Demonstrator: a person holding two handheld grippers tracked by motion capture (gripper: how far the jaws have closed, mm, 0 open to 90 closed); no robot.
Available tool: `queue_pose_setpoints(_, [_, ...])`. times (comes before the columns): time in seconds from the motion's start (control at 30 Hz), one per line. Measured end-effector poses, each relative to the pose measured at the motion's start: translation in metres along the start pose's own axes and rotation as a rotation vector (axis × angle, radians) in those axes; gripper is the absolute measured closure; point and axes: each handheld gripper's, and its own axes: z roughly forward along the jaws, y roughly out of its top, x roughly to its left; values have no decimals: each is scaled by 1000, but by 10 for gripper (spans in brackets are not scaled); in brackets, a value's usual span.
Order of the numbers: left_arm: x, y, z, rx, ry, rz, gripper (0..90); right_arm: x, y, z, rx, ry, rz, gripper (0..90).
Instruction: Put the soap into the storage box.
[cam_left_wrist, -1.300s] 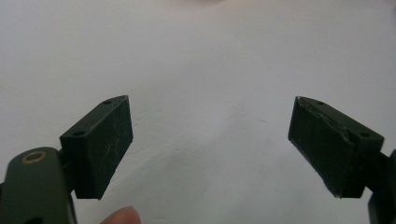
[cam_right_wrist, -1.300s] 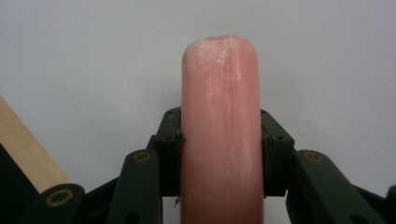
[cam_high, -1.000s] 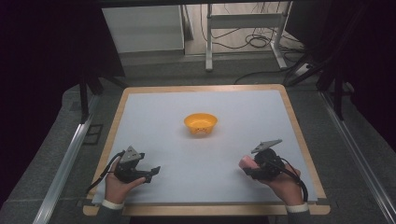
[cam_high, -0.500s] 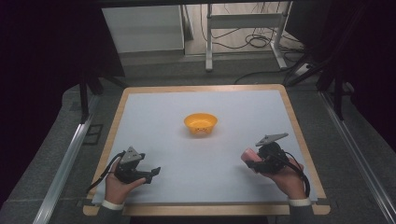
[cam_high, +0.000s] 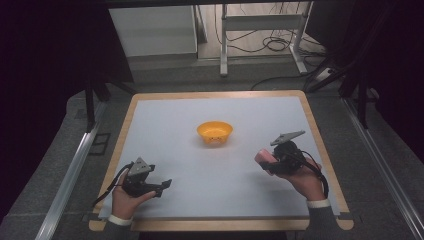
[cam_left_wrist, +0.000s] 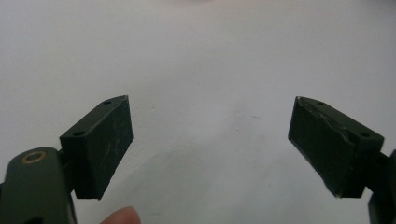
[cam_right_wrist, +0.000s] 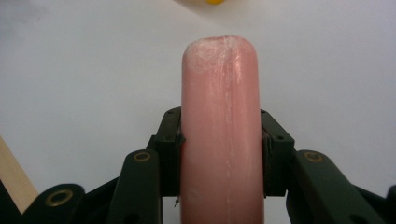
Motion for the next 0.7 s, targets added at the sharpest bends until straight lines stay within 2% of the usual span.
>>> queue_pose_setpoints(0.23, [1,0,-1,-3,4,-1,144,-4,21,5,-12,16,-25,596])
queue_pose_setpoints(0.7, [1,0,-2,-2,3,1,144,-10,51,10,-20,3,-58,595])
